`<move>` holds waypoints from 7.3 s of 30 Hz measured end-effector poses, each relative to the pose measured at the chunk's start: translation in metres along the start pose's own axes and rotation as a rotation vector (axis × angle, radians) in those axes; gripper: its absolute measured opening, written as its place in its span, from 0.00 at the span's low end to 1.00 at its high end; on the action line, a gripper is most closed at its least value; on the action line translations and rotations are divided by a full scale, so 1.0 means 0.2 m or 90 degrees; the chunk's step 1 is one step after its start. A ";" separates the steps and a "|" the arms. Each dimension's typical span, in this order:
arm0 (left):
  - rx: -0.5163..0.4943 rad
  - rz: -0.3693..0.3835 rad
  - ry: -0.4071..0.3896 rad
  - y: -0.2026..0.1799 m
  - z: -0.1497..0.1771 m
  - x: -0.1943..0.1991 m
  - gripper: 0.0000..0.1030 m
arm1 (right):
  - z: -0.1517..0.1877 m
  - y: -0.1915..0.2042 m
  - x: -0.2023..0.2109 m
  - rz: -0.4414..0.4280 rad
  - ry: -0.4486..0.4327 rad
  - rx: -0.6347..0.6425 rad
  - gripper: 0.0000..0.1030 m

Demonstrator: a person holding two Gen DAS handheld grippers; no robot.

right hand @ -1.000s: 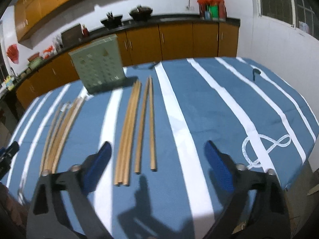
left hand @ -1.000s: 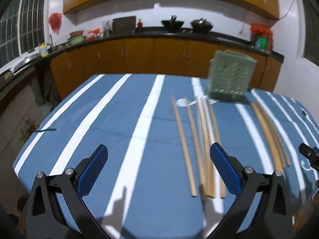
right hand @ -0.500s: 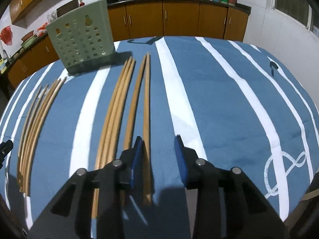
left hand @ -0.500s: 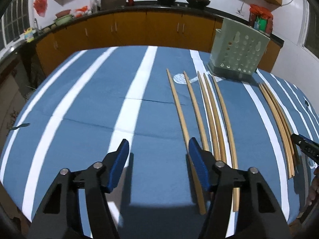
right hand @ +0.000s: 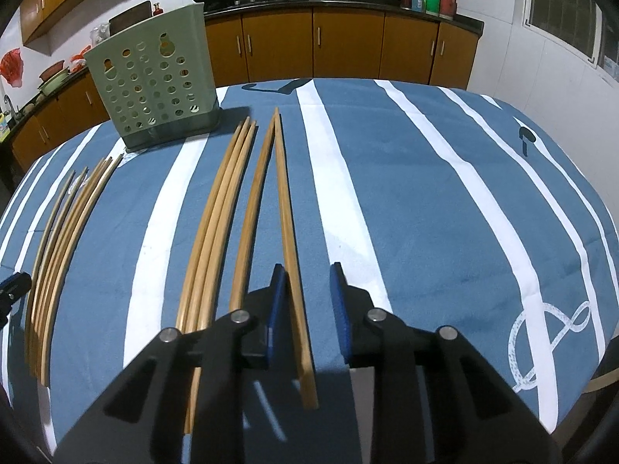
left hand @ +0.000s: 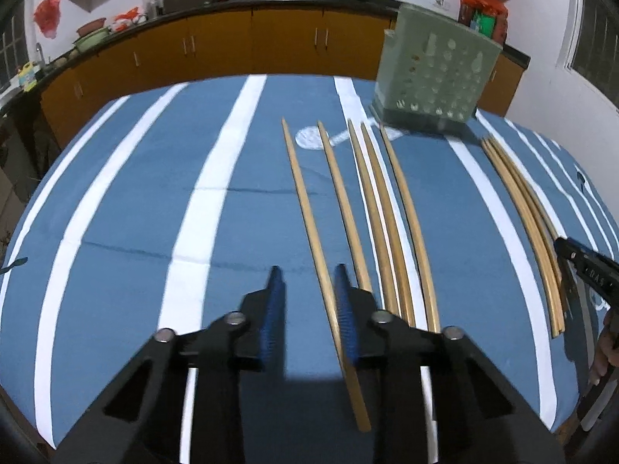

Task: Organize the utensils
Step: 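Lower the left tool onto one chopstick and close it while the right tool grasps another, then lift the left tool's chopstick into the green holder while the right tool inserts its chopstick too, then open both tools to release the chopsticks and withdraw from the holder, then close the left tool on a chopstick while the right tool grasps another chopstick, then raise the left tool's chopstick into the holder while the right tool inserts its chopstick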

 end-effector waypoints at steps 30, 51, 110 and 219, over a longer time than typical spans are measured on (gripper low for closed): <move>-0.009 -0.039 -0.020 0.04 -0.15 -0.12 0.08 | -0.10 -0.05 -0.10 -0.007 -0.013 0.004 0.08; 0.045 0.021 -0.235 0.02 -0.64 0.40 0.07 | -0.49 -0.22 0.44 0.020 -0.235 -0.026 0.08; 0.119 0.170 -0.339 -0.12 -0.64 0.61 0.59 | -0.46 -0.14 0.33 -0.046 -0.205 -0.005 0.34; 0.017 -0.020 -0.017 0.05 -0.12 -0.09 0.09 | -0.07 -0.03 -0.09 -0.035 -0.024 0.020 0.10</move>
Point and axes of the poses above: each gripper's, at about its wrist camera, not at the fingertips, and x roughly against the way its jaws point, y to its left, z to its underside, the point moved 1 cm from there along -x, roughly the way its jaws point, and after that the axes turned 15 degrees about x, right-handed, at the moved point
